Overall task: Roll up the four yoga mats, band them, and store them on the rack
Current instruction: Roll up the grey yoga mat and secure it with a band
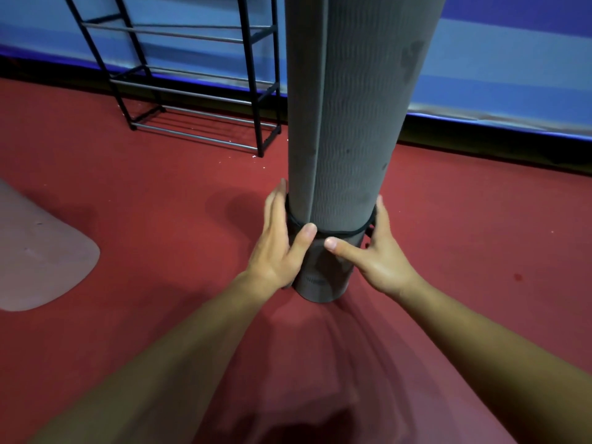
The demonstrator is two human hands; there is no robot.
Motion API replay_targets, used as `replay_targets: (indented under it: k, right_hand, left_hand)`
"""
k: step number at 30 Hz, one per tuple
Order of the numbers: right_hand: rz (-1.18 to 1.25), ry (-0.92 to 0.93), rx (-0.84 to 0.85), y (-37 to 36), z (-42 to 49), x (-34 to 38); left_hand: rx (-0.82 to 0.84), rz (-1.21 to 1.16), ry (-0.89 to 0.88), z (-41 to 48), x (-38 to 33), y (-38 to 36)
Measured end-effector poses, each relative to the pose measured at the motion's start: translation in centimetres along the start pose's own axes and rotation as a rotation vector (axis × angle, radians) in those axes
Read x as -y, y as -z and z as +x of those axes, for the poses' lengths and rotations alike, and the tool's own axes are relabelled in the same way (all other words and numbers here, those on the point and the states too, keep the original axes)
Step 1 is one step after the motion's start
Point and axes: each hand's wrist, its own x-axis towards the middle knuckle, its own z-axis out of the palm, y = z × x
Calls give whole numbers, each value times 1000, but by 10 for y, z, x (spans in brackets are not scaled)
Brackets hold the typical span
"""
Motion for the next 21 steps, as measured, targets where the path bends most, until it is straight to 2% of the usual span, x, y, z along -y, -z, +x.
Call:
replay_targets:
  k: [5,9,12,16,21]
  right_hand:
    - [-45,77,-13,-2,-2,-4]
    - [-66,23,40,-4,-11,-24]
    - [42,24,-11,-2,-1,-13]
    - [12,42,-22,-6,4,-11]
    - [-30,-7,56,-2,-6,-29]
  left_hand:
    - [67,-23,80,-10,0,-5]
    - [151,-21,133,-27,11,0]
    - [119,-34,101,-21,9,0]
    - [93,-77,143,-18,7,-10]
    - [189,-67,180,-32,17,-6]
